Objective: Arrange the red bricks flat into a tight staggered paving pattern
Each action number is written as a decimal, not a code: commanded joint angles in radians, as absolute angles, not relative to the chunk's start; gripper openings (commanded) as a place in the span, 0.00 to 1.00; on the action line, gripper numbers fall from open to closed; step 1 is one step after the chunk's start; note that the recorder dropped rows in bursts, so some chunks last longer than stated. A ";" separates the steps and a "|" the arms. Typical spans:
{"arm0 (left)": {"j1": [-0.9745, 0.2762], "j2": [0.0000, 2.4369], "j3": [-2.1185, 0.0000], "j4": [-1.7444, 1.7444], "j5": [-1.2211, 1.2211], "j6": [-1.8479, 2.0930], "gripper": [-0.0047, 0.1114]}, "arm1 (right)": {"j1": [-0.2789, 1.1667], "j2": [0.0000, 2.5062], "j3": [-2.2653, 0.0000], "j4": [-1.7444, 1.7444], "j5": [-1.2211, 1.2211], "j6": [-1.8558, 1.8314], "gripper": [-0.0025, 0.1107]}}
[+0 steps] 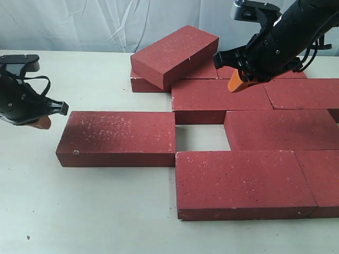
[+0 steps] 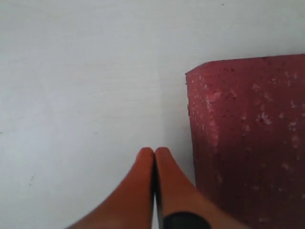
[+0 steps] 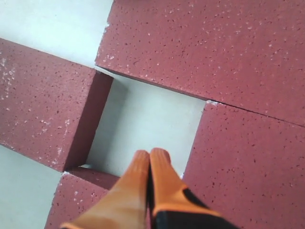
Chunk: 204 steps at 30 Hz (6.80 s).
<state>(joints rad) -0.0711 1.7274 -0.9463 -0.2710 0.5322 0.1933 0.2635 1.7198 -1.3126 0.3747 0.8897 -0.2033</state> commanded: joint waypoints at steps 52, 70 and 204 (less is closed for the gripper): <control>-0.020 1.850 -0.943 -0.657 0.526 0.575 0.04 | 0.603 1.841 -1.248 0.415 0.836 -0.257 0.02; -0.020 1.850 -0.943 -0.659 0.525 0.575 0.04 | 0.659 1.919 -1.240 0.362 0.743 -0.257 0.02; -0.245 1.932 -0.979 -1.199 0.626 0.920 0.04 | 0.509 1.739 -1.242 0.347 0.765 -0.224 0.02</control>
